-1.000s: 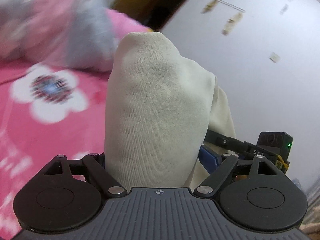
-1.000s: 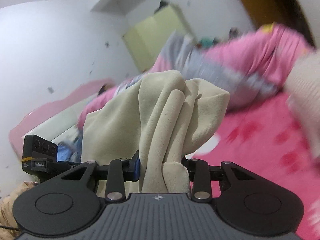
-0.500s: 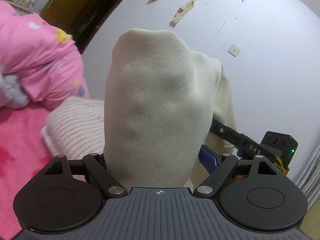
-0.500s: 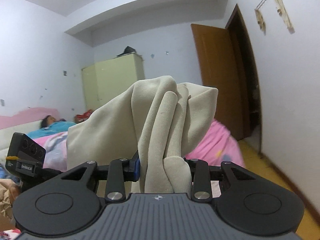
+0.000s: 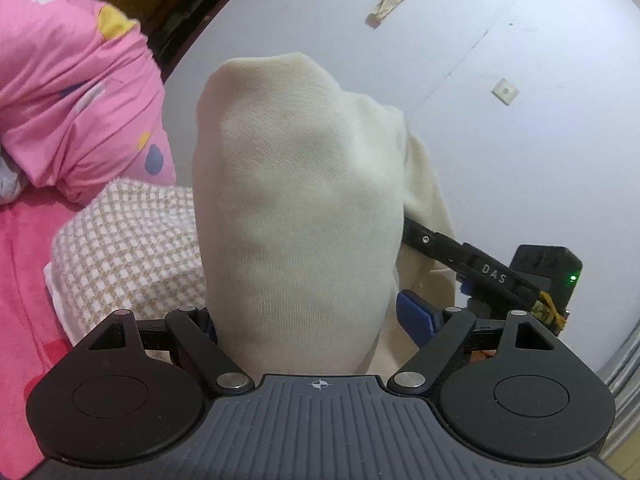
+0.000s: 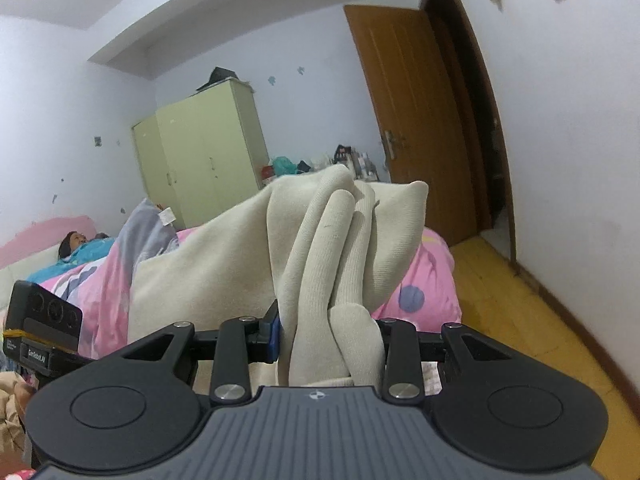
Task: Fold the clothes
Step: 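Carry the held beige hoodie with both grippers toward the folded cloth stack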
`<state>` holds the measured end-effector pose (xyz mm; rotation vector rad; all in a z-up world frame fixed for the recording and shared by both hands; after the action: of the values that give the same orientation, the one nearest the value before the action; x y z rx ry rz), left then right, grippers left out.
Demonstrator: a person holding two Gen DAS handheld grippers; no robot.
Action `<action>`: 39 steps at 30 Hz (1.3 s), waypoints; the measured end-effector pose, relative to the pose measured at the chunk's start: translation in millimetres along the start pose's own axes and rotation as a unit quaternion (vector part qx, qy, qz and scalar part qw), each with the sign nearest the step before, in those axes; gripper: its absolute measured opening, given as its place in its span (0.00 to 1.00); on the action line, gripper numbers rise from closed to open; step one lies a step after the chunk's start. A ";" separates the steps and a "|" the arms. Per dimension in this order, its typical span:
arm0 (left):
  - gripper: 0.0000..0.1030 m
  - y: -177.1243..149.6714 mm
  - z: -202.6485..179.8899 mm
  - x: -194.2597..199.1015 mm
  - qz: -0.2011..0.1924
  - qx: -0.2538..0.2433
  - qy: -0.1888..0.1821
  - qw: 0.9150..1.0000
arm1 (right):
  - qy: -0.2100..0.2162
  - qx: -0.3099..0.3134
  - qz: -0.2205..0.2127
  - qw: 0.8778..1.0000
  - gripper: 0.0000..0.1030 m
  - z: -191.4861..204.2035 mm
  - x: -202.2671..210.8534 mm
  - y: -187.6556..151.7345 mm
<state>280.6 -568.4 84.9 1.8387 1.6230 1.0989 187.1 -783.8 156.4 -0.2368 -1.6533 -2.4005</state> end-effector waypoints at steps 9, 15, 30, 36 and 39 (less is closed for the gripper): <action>0.81 0.5 61.4 -31.7 0.034 0.082 0.014 0.996 | -0.017 -0.043 0.065 0.997 0.36 -47.1 -76.9 -25.5; 0.84 -14.1 110.4 -34.6 0.037 0.159 0.001 0.987 | -0.043 -0.063 0.092 0.993 0.47 -71.4 -110.9 -46.5; 0.93 18.2 116.3 21.7 -0.078 0.092 0.116 0.986 | -0.100 -0.083 -0.044 0.991 0.48 -84.4 -20.9 -10.7; 0.93 33.0 80.1 -30.3 -0.080 -0.054 0.192 0.977 | -0.072 0.004 0.020 0.997 0.37 -36.1 -83.3 -20.2; 0.96 31.9 93.7 -59.6 -0.043 -0.050 0.222 0.973 | -0.164 0.062 0.107 0.979 0.33 -47.0 -130.7 -49.5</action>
<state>375.1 -616.6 39.2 1.5133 1.8236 1.6068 299.4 -799.4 62.1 -0.7833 -1.7957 -2.1778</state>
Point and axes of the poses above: each gripper's, at about its wrist camera, not at the fingertips, and x roughly against the way its jaws point, z to its left, y to its top, the point moved 6 cm from there along -x, roughly the way its jaws point, and after that the axes turned 5 degrees about -x, right-handed, at the moved point
